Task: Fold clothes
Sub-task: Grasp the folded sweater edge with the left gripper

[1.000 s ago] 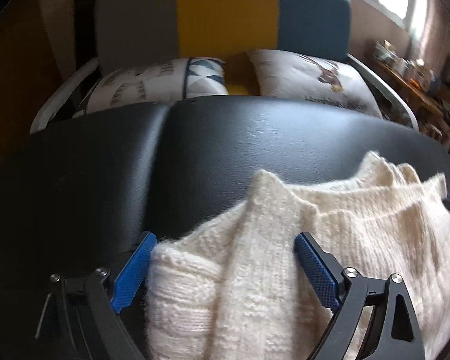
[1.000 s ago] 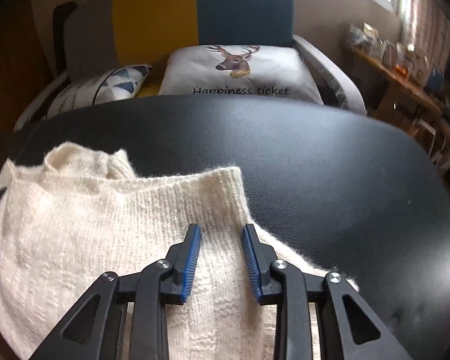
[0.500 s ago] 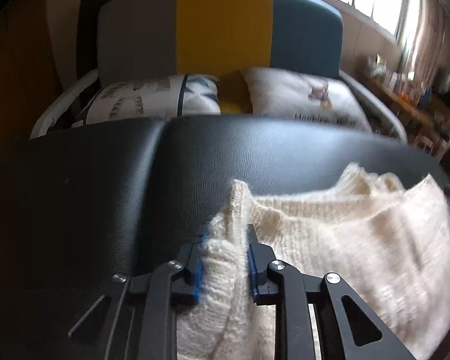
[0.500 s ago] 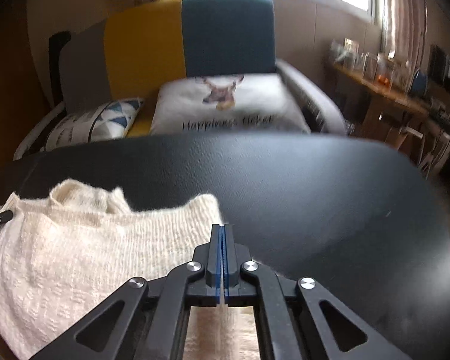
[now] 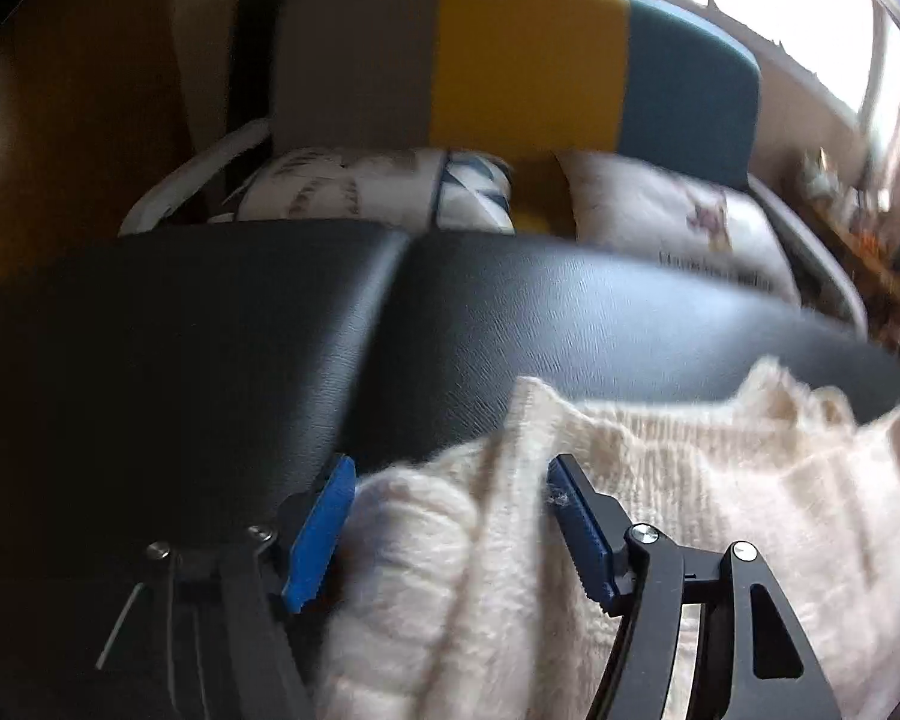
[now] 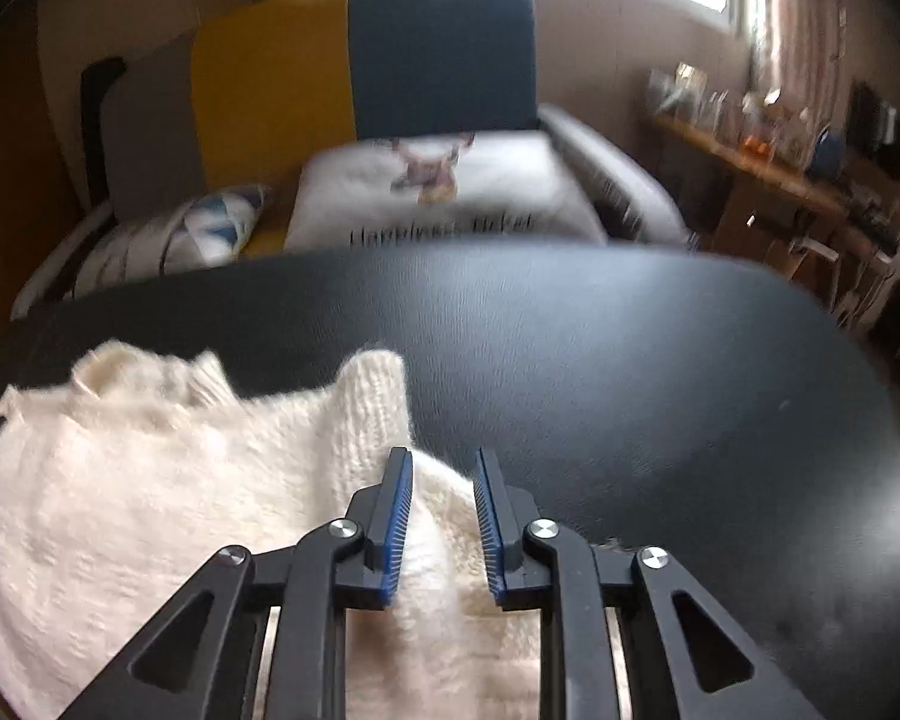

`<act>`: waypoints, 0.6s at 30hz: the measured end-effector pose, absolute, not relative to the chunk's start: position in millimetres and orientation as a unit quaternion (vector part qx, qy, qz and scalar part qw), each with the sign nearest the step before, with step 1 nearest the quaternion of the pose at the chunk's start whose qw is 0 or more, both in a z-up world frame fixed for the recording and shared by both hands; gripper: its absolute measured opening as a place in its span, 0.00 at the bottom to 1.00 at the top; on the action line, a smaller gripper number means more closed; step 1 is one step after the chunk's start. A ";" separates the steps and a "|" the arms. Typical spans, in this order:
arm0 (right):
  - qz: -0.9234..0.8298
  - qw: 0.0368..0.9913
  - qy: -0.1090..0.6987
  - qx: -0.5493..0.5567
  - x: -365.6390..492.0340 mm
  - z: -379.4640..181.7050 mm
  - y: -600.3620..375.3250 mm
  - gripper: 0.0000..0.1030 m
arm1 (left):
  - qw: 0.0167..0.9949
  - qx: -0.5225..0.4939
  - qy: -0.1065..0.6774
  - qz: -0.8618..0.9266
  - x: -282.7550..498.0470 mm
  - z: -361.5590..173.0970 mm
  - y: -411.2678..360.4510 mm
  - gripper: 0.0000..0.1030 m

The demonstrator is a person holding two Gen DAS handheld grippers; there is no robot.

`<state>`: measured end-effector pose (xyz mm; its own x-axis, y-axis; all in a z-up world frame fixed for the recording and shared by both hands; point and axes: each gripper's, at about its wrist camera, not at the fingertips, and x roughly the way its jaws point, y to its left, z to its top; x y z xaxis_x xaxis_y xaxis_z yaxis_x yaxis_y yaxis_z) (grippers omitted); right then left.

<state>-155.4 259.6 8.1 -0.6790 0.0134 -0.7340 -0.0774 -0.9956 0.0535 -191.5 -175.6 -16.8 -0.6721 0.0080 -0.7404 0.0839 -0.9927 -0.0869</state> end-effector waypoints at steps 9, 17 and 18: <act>0.891 -0.049 -0.029 -0.451 -169.2 25.2 187.5 0.31 | -0.065 0.401 0.006 -0.914 -171.5 8.0 -116.0 0.74; 0.852 -0.039 -0.040 -0.521 -187.0 -11.9 187.4 0.46 | -0.047 0.447 -0.066 -0.891 -188.2 -20.0 -88.5 0.87; 0.854 -0.036 -0.034 -0.518 -186.4 -14.6 188.5 0.47 | -0.044 0.448 -0.066 -0.890 -189.1 -21.8 -88.4 0.87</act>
<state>-186.4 188.5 -14.6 -0.4603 -0.0258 -0.8874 0.0972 -0.9950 -0.0215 -189.1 -88.4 -21.8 -0.5943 0.0191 -0.8040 -0.1373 -0.9874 0.0781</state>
